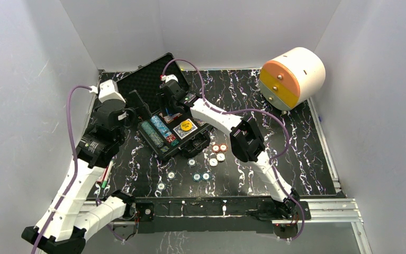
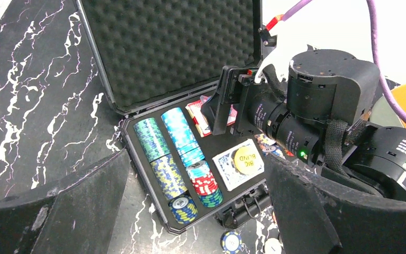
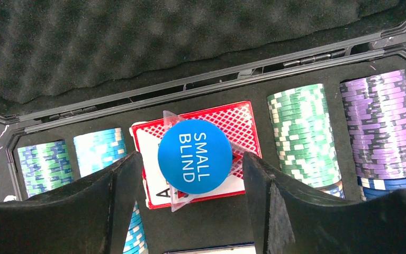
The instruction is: Pack up texas hold em set
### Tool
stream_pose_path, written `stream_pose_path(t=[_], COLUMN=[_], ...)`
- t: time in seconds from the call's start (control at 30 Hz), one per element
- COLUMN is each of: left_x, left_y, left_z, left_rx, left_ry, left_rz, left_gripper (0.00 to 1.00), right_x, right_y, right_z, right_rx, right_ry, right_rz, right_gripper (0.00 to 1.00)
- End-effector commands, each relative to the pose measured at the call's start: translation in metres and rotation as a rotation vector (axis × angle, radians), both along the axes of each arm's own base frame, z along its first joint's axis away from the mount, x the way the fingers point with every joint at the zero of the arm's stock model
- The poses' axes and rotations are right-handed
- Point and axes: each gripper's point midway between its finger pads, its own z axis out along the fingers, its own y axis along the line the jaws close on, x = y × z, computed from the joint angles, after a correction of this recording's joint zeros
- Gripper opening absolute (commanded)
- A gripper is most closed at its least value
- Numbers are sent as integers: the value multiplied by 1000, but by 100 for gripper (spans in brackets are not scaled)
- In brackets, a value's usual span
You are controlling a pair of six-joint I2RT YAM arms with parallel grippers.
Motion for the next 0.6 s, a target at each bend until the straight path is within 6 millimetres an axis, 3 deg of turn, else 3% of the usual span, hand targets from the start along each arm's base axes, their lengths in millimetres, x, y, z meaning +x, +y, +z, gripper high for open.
stream_pose_path(t=[0.0, 0.17, 0.3, 0.47, 0.57], left_x=[-1, -2, -3, -6, -7], left_y=[3, 0, -2, -6, -12], left_z=[8, 9, 9, 7, 3], left_rx=[10, 0, -12, -27, -40], left_ry=[-9, -10, -9, 1, 20], left_rz=[5, -8, -18, -41, -64], left_gripper=[98, 98, 98, 98, 98], right_x=[-2, -8, -21, -39, -56], right_y=[8, 3, -14, -55, -89], right_z=[49, 95, 125, 139, 131], right_rx=[84, 166, 212, 212, 173], right_ry=[-41, -72, -86, -84, -70], right_rz=[7, 5, -11, -79, -133], right_gripper=[78, 80, 81, 81, 81])
